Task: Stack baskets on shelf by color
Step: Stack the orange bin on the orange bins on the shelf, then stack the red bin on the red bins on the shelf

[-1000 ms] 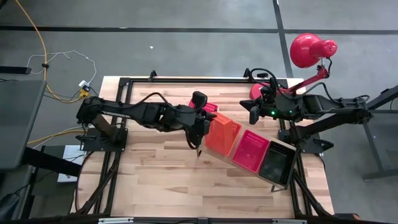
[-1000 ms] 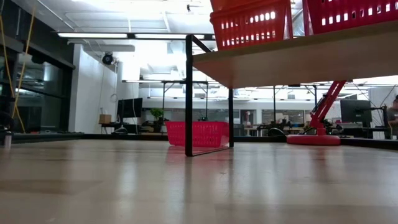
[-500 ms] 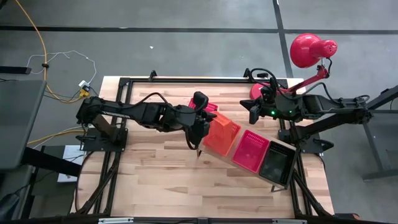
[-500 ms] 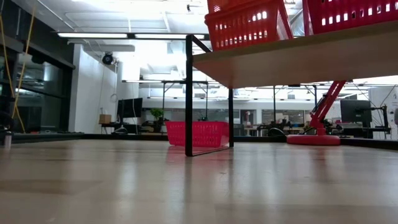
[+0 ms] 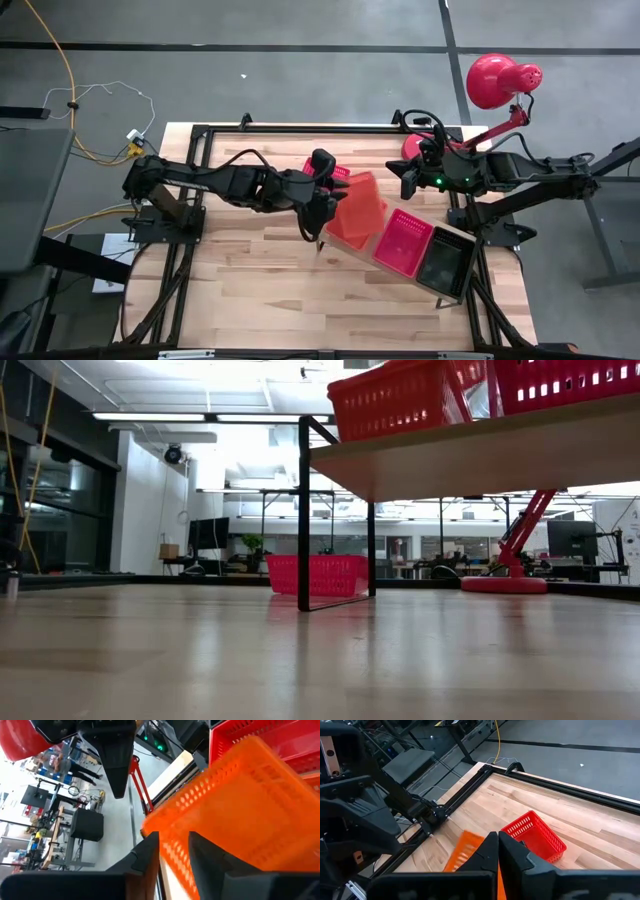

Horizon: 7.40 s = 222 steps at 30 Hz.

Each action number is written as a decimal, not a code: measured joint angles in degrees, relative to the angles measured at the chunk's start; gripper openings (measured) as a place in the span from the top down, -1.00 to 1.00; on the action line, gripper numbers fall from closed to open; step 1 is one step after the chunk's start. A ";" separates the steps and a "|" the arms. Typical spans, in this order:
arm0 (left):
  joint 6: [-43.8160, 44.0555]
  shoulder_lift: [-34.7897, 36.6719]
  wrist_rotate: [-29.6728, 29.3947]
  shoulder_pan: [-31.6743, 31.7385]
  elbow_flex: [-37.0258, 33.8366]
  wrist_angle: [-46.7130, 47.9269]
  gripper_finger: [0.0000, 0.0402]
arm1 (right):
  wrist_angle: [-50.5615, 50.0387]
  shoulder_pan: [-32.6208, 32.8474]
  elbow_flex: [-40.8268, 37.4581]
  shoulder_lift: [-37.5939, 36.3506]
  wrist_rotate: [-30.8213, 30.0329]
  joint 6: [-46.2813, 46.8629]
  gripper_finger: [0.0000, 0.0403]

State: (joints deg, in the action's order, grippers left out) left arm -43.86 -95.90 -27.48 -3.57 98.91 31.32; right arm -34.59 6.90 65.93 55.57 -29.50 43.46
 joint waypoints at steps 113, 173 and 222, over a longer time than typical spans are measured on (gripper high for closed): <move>79.79 17.42 10.40 -1.70 -55.34 -41.94 1.00 | -16.86 14.33 14.88 25.24 20.86 20.70 1.00; 82.80 15.21 4.80 -6.43 -48.00 -38.87 1.00 | -14.05 15.98 19.93 24.06 7.42 10.01 1.00; 75.12 -0.83 19.08 29.93 -37.99 -10.31 -0.13 | -13.59 15.96 19.93 23.69 1.22 13.27 1.00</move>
State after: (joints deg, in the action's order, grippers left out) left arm 31.26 -96.73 -8.41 26.35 60.93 21.01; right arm -48.18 22.86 85.86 79.26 -28.27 56.73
